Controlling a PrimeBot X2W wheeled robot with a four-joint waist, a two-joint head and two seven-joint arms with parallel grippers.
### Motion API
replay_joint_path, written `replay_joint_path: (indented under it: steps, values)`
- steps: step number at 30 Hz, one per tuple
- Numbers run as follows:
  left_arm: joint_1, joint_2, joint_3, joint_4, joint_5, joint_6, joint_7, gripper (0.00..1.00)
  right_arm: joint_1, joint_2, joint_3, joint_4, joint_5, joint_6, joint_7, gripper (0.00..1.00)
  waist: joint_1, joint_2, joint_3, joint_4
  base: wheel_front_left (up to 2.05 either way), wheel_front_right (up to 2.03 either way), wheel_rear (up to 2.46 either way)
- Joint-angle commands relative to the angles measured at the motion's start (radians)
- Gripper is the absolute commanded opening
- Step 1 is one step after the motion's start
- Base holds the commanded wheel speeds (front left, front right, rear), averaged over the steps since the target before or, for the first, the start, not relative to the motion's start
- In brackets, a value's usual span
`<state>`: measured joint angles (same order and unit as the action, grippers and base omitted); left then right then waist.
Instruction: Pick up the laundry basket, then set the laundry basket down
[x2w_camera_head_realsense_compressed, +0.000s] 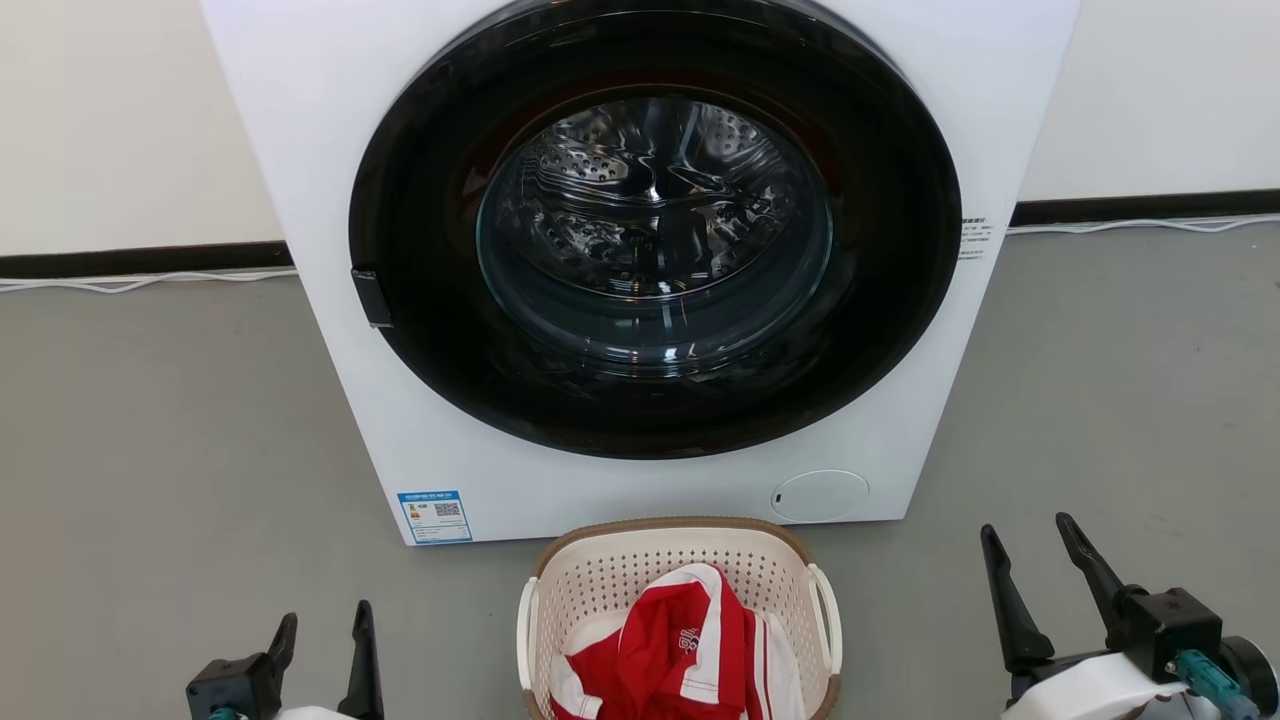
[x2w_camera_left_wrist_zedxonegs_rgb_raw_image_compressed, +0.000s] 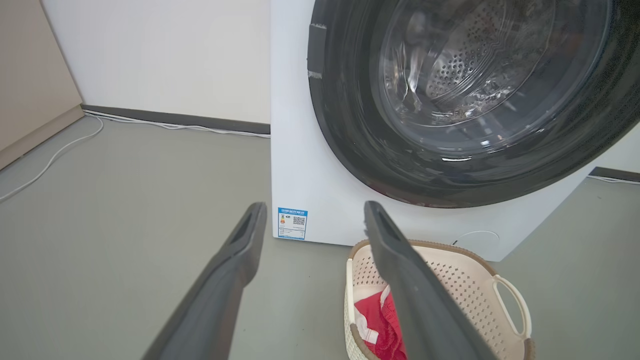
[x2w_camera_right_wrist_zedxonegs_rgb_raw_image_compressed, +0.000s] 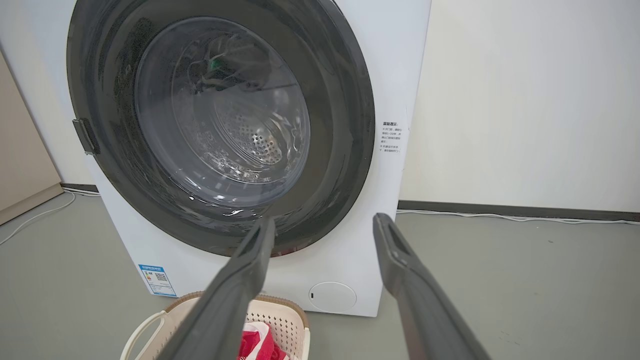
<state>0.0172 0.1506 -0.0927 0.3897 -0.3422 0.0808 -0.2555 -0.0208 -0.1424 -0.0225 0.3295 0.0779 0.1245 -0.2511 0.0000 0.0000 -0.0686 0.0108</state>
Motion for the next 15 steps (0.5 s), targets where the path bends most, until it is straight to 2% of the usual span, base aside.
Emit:
replay_joint_path:
  steps: [1, 2, 3, 8, 12, 15]
  values:
    - [-0.019, 0.007, 0.039, -0.03, 0.014, 0.008, -0.006, 1.0, -0.013, -0.008, 0.019, -0.03, -0.01, 0.006, -0.011, 1.0, 0.0, 0.0, 0.001, 0.001, 0.0, 0.0, 0.0]
    - [-0.018, 0.006, 0.042, -0.033, 0.014, 0.008, -0.006, 1.0, -0.012, -0.007, 0.018, -0.03, -0.01, 0.006, -0.011, 1.0, 0.0, 0.0, 0.001, 0.001, 0.0, 0.0, 0.0]
    - [0.004, -0.003, 0.008, -0.005, 0.0, 0.001, 0.0, 0.0, 0.0, 0.002, -0.003, 0.0, -0.002, 0.0, 0.0, 0.0, 0.0, 0.0, 0.001, 0.001, 0.0, 0.0, 0.0]
    - [0.011, -0.014, 0.015, 0.027, -0.021, 0.0, 0.01, 0.0, 0.002, 0.012, -0.009, 0.034, 0.021, -0.001, 0.012, 0.0, 0.0001, 0.0, 0.001, 0.002, 0.0, 0.0, 0.0]
    - [0.006, -0.017, 0.024, 0.019, -0.073, -0.009, 0.027, 0.0, -0.001, 0.016, -0.015, 0.029, 0.084, -0.001, 0.029, 0.0, 0.0023, 0.0, 0.002, 0.001, 0.0, 0.0, 0.0]
    - [0.004, -0.019, 0.027, 0.014, -0.104, -0.014, 0.034, 0.0, -0.002, 0.018, -0.015, 0.025, 0.121, 0.0, 0.036, 0.0, 0.0005, 0.0, 0.005, 0.0, 0.0, 0.0, 0.0]
